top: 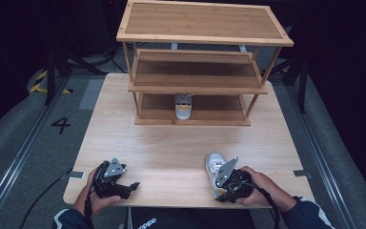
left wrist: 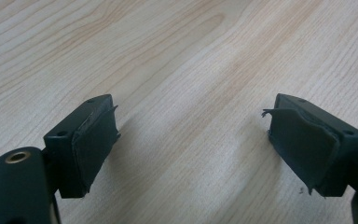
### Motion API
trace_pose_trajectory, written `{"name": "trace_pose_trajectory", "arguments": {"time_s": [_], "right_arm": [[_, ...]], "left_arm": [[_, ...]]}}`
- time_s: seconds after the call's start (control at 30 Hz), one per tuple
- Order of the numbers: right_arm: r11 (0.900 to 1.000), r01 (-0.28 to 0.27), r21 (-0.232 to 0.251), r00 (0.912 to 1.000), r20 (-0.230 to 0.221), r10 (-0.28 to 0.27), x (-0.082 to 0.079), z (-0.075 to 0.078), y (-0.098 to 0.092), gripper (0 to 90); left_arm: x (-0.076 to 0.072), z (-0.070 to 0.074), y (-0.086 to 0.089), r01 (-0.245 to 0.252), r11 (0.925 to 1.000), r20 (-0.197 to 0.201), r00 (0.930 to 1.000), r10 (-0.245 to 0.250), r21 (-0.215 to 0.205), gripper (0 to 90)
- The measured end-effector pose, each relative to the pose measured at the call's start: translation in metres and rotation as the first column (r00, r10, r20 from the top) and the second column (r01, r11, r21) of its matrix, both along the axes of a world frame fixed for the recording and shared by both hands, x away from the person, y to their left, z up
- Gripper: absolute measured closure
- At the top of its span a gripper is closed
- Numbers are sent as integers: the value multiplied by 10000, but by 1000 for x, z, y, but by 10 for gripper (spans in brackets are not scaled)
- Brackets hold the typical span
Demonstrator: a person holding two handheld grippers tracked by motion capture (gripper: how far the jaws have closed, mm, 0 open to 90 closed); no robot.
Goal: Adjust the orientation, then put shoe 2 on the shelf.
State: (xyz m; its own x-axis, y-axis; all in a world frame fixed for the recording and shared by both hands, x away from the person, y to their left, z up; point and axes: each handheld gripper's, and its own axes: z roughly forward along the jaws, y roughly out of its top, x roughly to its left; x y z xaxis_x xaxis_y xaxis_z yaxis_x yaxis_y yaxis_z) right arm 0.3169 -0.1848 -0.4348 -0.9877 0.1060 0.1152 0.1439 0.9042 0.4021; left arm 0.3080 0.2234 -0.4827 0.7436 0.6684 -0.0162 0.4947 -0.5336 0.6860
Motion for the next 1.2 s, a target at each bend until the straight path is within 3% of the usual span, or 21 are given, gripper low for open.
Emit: {"name": "trace_pose_trajectory", "arguments": {"time_s": [0.27, 0.6, 0.87, 1.13, 1.2], "right_arm": [[9997, -230, 100, 9982, 558, 224, 3, 2, -12, 718], [9980, 162, 616, 9923, 1217, -236, 18, 11, -26, 719], [9981, 374, 497, 9869, 1549, -447, 32, 16, -31, 717], [9992, -55, 397, 9803, 1976, -24, 58, 24, -27, 713], [9992, -90, 395, 9782, 2076, 6, 71, 28, -22, 713]], "left_arm": [[0, 0, 0, 16, 10000, 24, 10000, -16, 7, 154], [1, 0, 0, 49, 10000, -9, 10000, -49, -4, 152], [1, 0, 0, 37, 10000, -23, 10000, -37, -4, 153], [1, 0, 0, 4, 10000, -1, 10000, -4, 3, 153], [0, 0, -1, -35, 10000, 12, 10000, 35, 2, 153]]}}
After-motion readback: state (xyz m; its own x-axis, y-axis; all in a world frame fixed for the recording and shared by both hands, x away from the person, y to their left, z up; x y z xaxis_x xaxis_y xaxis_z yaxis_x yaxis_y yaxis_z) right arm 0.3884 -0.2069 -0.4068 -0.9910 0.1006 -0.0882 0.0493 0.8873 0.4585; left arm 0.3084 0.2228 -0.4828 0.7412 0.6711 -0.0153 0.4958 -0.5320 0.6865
